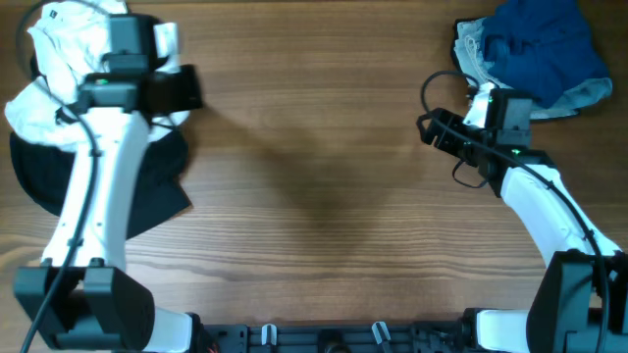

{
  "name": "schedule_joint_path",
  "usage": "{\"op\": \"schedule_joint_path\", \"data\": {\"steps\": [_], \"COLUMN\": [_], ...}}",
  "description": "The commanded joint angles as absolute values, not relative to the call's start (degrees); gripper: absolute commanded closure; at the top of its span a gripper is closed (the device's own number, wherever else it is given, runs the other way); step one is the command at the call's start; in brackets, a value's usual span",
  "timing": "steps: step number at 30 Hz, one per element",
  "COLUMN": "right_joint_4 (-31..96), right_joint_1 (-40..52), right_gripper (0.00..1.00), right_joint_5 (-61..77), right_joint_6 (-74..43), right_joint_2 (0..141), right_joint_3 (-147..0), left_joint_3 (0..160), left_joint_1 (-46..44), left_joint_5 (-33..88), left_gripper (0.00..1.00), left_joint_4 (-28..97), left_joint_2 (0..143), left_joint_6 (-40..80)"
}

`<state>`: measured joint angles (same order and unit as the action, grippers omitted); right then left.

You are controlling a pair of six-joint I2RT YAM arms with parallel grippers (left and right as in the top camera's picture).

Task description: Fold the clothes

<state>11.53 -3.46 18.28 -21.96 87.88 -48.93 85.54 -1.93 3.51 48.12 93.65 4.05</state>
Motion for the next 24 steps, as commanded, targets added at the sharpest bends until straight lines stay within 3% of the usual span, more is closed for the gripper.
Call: {"op": "schedule_joint_path", "data": {"steps": [1, 16, 24], "right_joint_4": [11.6, 11.7, 11.7], "right_joint_1": [-6.1, -10.7, -13.4], "right_gripper": [0.15, 0.15, 0.15], "right_joint_5": [21.9, 27.6, 28.5], "right_joint_6": [-26.1, -25.6, -25.9], "right_joint_2": [88.6, 88.6, 88.6], "right_joint_3": [-50.2, -50.2, -50.2], "left_joint_3": [86.1, 86.1, 86.1], "left_joint_1": [-10.2, -30.3, -40.8], "left_joint_5": [5.5, 12.0, 12.6], "left_gripper": [0.96, 0.96, 0.96], "left_joint_4": [44.8, 12.4, 3.4], "left_joint_2": [93.9, 102.9, 108.0], "left_joint_6": [6.2, 18.5, 20.2]}}
